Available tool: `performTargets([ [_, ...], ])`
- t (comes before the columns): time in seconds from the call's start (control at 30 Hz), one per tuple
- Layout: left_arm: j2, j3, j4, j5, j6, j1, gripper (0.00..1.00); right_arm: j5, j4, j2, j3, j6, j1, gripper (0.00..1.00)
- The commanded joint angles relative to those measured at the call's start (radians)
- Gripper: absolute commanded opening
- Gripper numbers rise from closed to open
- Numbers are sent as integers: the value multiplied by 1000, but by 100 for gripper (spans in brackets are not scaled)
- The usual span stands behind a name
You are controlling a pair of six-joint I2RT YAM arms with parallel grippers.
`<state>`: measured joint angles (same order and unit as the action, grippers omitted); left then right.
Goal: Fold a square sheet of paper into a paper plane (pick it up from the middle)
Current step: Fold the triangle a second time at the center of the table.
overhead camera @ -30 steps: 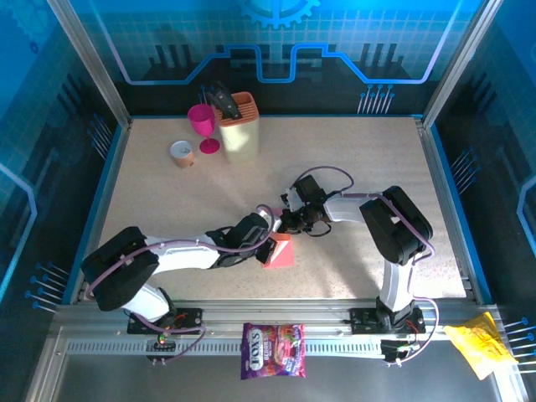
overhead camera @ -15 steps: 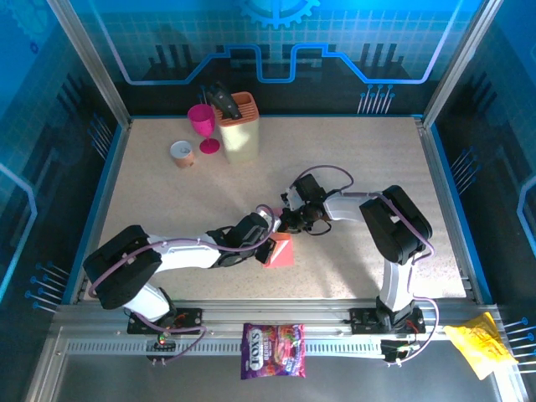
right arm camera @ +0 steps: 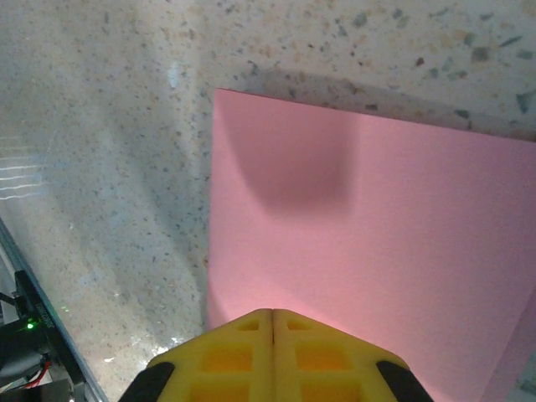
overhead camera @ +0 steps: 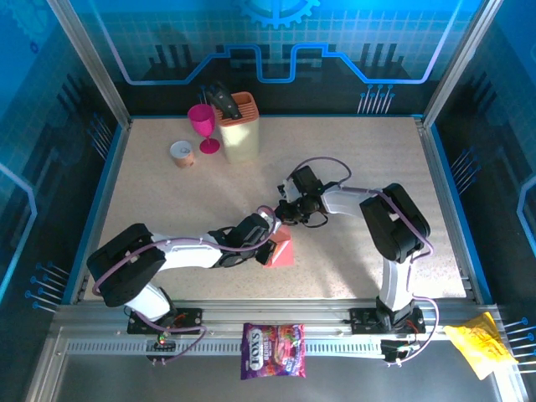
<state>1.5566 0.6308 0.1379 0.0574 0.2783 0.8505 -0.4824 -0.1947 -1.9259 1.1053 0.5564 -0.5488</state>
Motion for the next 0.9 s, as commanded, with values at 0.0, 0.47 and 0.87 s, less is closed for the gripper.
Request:
performTargets([
  [0.0,3,-10,3,-22,-7,-8,0,16,-39,-47,13,-19,12,0],
  [0.47,-51,6,-62,37,-60,-39,0,41,-20,-100,-37,-33,33,0],
  [0.87,-30,23,-72,51,-94,-78,0,41,-2,-113,-54,-27,35,0],
])
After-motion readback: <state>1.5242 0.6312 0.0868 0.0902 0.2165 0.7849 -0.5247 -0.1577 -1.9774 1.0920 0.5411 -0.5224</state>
